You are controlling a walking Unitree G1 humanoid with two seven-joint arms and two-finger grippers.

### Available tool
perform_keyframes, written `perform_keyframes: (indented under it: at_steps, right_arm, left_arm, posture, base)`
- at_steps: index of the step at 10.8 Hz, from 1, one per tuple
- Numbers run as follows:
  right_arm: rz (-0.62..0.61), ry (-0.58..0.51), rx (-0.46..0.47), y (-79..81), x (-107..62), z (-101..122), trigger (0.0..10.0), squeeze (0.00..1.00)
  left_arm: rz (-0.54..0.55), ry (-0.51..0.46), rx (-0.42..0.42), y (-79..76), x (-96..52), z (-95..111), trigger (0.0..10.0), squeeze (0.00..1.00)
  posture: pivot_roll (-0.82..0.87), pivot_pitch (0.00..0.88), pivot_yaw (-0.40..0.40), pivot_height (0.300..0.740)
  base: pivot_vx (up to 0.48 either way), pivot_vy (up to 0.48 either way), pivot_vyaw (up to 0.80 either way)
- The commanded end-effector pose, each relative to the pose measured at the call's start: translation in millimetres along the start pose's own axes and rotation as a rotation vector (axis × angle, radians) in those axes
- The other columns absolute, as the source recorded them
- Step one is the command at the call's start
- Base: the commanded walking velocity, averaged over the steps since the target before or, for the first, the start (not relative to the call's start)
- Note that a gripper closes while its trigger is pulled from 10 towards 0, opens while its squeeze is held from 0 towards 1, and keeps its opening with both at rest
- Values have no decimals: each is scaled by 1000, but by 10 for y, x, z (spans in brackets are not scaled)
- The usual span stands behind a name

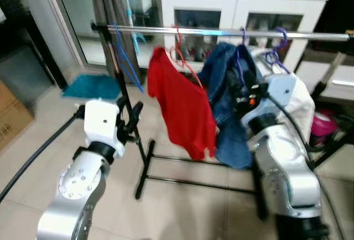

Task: Hang hanger

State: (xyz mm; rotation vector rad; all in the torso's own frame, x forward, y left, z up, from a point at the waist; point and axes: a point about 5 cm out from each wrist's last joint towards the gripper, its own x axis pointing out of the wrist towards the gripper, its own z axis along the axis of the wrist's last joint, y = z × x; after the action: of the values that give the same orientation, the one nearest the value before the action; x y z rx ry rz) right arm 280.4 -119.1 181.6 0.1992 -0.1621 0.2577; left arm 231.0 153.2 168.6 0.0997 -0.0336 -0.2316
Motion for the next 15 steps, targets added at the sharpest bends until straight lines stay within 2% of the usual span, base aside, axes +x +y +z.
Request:
perform_keyframes:
  at_steps: [1, 3, 4, 8, 9, 10, 11, 12, 13, 14, 15]
  right_arm:
    - [48, -20, 21, 55, 0, 56, 10000, 0]
    - [72, 87, 9, 106, -41, -37, 10000, 0]
    - [66, 137, -41, 77, -59, -102, 10000, 0]
    - [43, 180, -93, 26, -62, -137, 10000, 0]
    - [55, 171, -141, 35, -49, -134, 10000, 0]
    - [64, 168, -144, 41, -45, -134, 10000, 0]
    - [66, 171, -138, 43, -37, -137, 10000, 0]
    - [65, 176, -122, 41, -37, -140, 10000, 0]
    - [58, 170, -124, 35, -41, -138, 10000, 906]
    - [52, 165, -128, 27, -42, -136, 10000, 1000]
    - [46, 160, -138, 21, -39, -130, 10000, 1000]
  left_arm:
    - [8, -15, 9, 7, 6, 24, 10000, 0]
    - [-11, 17, -19, -23, -7, -23, 10000, 0]
    - [-18, 19, 12, -32, 6, -22, 10000, 0]
    - [-20, 33, -3, -28, 34, -35, 10000, 0]
    - [-25, 39, -13, -32, 30, -40, 10000, 247]
    - [-26, 42, -16, -32, 29, -42, 10000, 247]
    - [-28, 46, -21, -32, 22, -48, 10000, 1000]
    - [-29, 48, -15, -25, 17, -47, 10000, 1000]
    - [-31, 48, -14, -22, 20, -44, 10000, 1000]
    - [-33, 47, -13, -19, 19, -41, 10000, 1000]
    - [-34, 48, -10, -18, 17, -40, 10000, 1000]
  posture:
    - [-9, 0, 66, 740]
    - [-12, 1, 67, 740]
    - [-15, 2, 70, 740]
    - [-11, 1, 67, 740]
    - [-11, 1, 67, 740]
    - [-11, 1, 67, 740]
    - [-8, 0, 63, 740]
    - [-9, 0, 63, 740]
    - [-7, 0, 64, 740]
    - [-8, 1, 64, 740]
    - [-9, 2, 65, 740]
  base:
    - [0, -330, 0]
    - [0, 0, 0]
    - [0, 0, 0]
    - [0, 0, 0]
    - [240, 0, 0]
    - [240, 0, 0]
    - [240, 0, 0]
    - [244, 0, 0]
    - [244, 0, 0]
    - [244, 0, 0]
    - [244, 0, 0]
